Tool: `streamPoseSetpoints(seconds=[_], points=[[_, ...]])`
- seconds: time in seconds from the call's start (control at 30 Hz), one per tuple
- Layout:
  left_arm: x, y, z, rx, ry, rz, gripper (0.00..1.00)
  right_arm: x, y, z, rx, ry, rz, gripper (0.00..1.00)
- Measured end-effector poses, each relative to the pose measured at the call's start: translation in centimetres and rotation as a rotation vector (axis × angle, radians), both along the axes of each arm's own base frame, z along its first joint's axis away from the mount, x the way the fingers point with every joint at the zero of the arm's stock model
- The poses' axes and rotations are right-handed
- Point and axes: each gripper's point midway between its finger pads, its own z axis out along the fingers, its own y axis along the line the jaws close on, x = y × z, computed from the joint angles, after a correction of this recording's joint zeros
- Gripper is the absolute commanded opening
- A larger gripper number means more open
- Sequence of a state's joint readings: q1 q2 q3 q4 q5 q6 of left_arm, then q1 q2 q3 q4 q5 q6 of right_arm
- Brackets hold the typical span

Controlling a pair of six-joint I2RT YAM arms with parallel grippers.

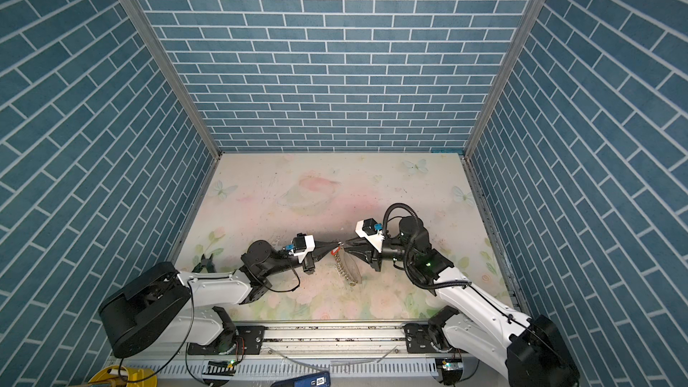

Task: Attach keys to a key ring
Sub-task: Insert the key into the keyring.

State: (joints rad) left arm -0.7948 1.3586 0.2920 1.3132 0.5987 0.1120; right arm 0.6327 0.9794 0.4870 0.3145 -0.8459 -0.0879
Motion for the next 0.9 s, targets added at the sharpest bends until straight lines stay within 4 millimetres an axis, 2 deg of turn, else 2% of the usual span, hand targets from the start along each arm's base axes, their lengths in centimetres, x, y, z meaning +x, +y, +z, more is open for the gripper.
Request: streamPoseSetpoints(seconds=[0.13,0.43,0.6,0.73,0.9], points=[[-0.4,-0.1,-0.1,0.003,0.009,-0.030,0.00,-0.6,0.2,0.6,0.014,-0.003,0.044,0.16],[-1.1,-0.2,-0.3,0.008,0.044,-0.080,0.00,-1.0,0.2,0.5,0.013,-0.012,0.075,0.01],[-1.0,-0.3,-0.5,0.015,0.058,-0.084,0.00,-1.0,0.1,0.3,0.002,-0.014,0.075,0.00],[-0.7,-0.3,-0.3,0.053,0.043,-0.064,0.17,-0.7,0.1,0.5,-0.046,0.013,0.064,0.00],[0.4,0.0,0.8,0.131,0.002,0.012,0.21,-0.7,0.1,2.0,-0.132,0.015,0.045,0.00]])
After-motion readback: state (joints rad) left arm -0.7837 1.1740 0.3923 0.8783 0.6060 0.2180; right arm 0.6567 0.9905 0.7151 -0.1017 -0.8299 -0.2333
